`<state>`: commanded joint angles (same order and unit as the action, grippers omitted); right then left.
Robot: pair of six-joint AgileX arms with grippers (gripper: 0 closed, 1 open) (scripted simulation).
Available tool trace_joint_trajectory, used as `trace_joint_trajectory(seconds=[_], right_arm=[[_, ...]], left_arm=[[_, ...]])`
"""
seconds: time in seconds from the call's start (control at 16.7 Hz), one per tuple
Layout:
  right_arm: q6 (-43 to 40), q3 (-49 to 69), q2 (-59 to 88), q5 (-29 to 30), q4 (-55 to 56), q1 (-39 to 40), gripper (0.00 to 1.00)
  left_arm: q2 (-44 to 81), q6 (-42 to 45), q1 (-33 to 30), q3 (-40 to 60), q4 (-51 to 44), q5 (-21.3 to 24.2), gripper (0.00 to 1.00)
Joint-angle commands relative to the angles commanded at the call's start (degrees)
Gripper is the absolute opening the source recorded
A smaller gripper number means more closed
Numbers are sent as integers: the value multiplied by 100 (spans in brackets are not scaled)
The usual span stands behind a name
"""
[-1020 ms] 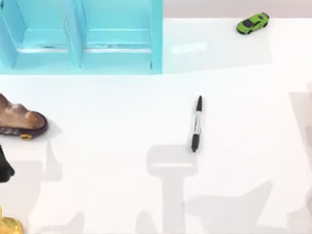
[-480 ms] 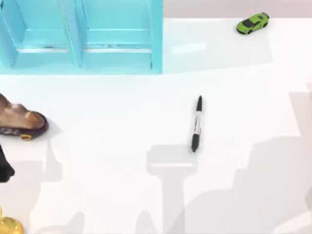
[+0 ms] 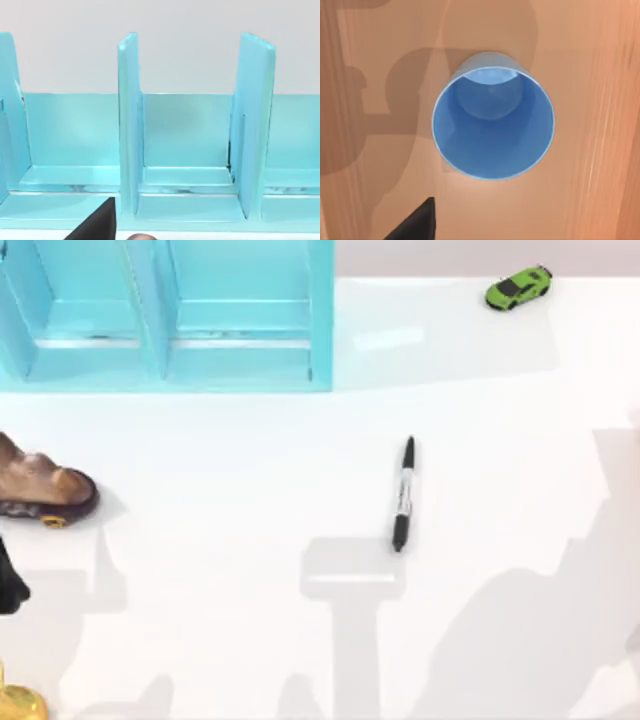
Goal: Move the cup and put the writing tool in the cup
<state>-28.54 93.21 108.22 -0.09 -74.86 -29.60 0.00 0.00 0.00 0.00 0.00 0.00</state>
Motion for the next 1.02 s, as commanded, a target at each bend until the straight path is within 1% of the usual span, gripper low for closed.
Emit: trace_joint_trajectory(seconds=[0.3, 0.42, 0.78, 1.02], right_arm=[[14, -106, 6, 1, 105, 24, 100], [23, -381, 70, 0, 429, 23, 100], [37, -1531, 406, -2, 1967, 41, 100], [29, -1689, 464, 3, 2153, 22, 100]], left_arm=[[0, 0, 0, 0, 0, 0, 100], [0, 0, 0, 0, 0, 0, 100], [0, 0, 0, 0, 0, 0, 100], [0, 0, 0, 0, 0, 0, 100]])
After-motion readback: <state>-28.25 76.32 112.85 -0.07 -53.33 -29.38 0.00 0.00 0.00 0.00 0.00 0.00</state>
